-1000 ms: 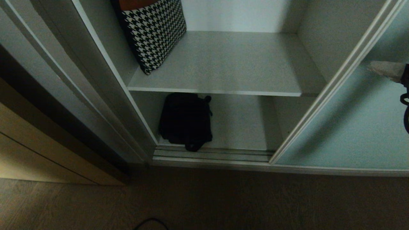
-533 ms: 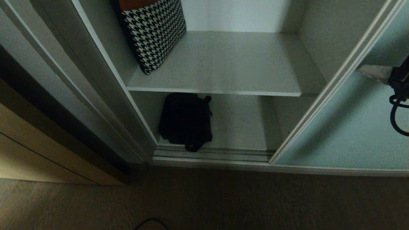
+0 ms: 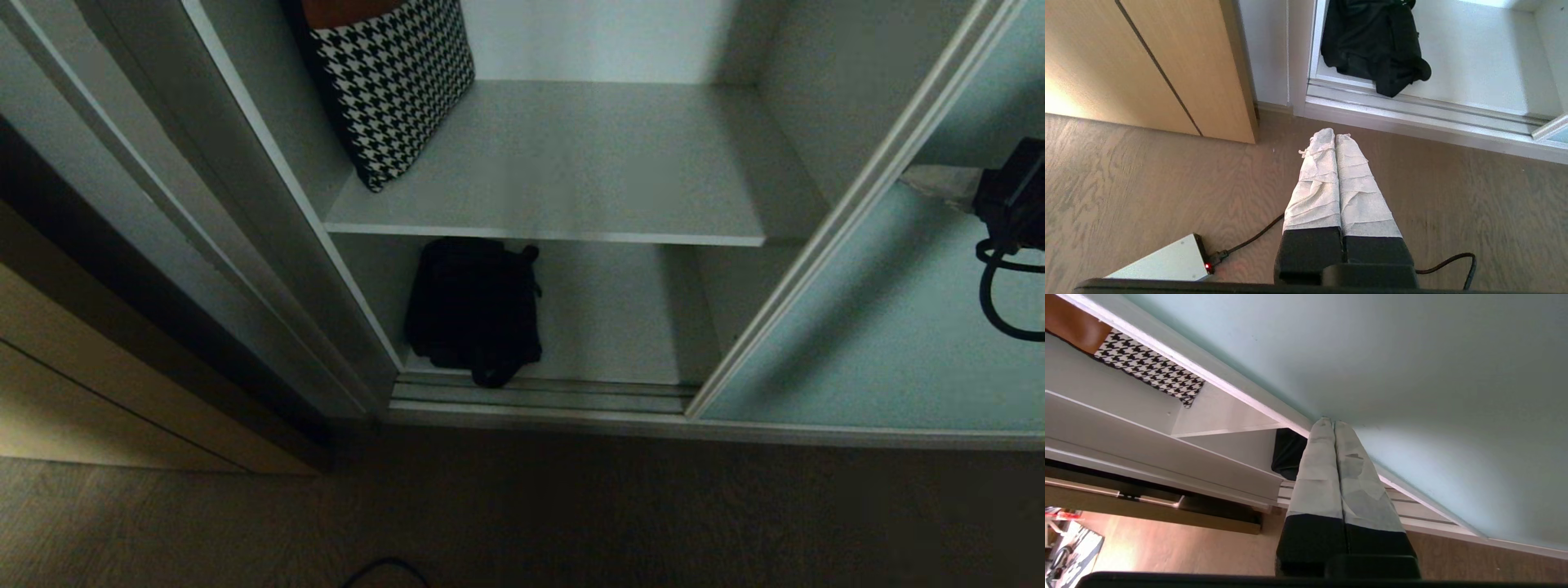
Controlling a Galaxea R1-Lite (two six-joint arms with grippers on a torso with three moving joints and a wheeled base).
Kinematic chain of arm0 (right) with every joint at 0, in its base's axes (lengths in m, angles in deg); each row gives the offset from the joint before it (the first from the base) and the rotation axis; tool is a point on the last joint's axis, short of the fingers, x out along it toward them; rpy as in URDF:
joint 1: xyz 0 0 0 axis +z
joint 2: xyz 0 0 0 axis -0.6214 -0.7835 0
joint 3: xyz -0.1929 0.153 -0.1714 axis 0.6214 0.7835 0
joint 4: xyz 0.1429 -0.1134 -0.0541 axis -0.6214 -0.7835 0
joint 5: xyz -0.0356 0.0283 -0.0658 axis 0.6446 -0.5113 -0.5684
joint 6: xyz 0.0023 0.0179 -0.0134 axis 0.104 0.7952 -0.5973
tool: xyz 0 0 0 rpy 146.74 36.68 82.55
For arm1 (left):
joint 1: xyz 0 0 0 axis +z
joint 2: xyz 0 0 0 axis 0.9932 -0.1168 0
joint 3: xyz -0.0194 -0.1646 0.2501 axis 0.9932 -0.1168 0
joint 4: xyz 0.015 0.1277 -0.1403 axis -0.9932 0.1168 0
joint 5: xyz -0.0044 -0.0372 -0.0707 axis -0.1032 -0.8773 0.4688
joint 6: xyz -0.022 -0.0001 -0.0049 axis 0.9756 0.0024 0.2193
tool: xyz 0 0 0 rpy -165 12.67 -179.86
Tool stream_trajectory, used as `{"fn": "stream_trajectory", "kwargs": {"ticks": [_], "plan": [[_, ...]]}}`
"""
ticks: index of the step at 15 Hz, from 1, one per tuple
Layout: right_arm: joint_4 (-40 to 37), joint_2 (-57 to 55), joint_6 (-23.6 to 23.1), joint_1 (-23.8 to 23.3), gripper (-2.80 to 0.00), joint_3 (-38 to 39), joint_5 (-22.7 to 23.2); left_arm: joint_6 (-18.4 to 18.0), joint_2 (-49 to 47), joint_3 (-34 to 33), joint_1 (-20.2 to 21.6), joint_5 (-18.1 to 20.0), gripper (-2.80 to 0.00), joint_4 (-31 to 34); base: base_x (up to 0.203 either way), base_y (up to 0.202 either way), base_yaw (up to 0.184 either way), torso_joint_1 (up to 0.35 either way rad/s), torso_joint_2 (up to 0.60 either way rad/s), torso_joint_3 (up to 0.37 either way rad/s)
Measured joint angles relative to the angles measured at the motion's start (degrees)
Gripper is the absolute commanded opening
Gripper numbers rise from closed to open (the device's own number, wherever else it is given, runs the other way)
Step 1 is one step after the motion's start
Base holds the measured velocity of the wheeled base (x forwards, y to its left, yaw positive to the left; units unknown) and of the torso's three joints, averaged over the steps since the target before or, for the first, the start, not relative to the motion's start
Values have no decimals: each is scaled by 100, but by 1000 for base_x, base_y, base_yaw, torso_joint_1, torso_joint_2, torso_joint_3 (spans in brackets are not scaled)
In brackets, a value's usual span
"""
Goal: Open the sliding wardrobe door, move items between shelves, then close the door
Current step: Close the door
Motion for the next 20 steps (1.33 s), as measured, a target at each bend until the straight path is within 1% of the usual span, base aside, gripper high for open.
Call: {"fn": "stream_trajectory", "kwargs": {"ticks": [4, 8, 10, 14, 17, 20], "plan": [[7, -40, -64, 422, -280, -27, -356, -1, 0, 0, 0, -2, -280, 1, 0, 0, 0, 0, 0, 0], [28, -57, -371, 1021, -280, -35, -592, -2, 0, 0, 0, -2, -280, -1, 0, 0, 0, 0, 0, 0], [21, -68, -529, 1417, -280, -41, -743, -2, 0, 0, 0, 0, -280, -1, 0, 0, 0, 0, 0, 0], [0, 54, -905, 2354, -280, 99, -1079, -2, 0, 0, 4, -2, -280, -1, 0, 0, 0, 0, 0, 0], [9, 413, -1067, 2711, -280, 280, -1092, -1, 0, 0, 0, -2, -280, -1, 0, 0, 0, 0, 0, 0], [8, 1010, -1080, 2820, -280, 522, -969, -2, 0, 0, 0, -2, -280, -1, 0, 0, 0, 0, 0, 0]]}}
